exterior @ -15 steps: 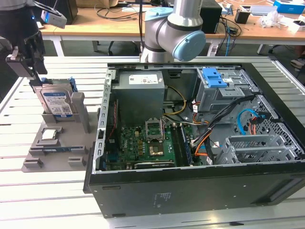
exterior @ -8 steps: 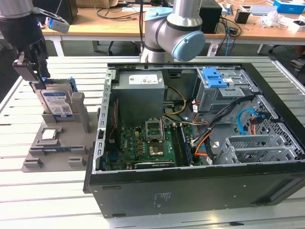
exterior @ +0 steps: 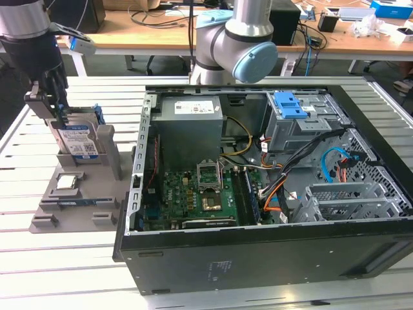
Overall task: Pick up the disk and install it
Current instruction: 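Pick up the disk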
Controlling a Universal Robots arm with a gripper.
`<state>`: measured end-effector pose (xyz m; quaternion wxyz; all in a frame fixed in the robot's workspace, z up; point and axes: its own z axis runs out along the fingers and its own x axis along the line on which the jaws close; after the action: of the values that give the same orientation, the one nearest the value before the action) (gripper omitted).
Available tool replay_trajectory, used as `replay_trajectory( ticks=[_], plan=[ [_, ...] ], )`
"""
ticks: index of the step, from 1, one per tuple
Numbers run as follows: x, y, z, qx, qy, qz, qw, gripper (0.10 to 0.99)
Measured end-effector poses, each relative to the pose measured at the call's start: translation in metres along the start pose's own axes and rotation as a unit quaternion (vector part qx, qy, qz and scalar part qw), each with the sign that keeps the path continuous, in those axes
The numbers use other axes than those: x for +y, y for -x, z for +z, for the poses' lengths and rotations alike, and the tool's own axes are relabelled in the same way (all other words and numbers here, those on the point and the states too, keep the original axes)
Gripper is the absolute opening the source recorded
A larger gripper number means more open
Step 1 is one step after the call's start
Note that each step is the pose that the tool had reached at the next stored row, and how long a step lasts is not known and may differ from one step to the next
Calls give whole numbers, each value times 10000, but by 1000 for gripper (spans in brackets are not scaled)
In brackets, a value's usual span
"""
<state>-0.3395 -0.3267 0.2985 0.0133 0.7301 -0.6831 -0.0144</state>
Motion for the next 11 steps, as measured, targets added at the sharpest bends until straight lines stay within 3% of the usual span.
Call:
replay_trajectory(
  ticks=[4, 11],
  plan=[
    [-4, -1, 97, 4, 1, -31, 10000, 541],
    [-4, -1, 100, 4, 1, -31, 10000, 541]
  ],
)
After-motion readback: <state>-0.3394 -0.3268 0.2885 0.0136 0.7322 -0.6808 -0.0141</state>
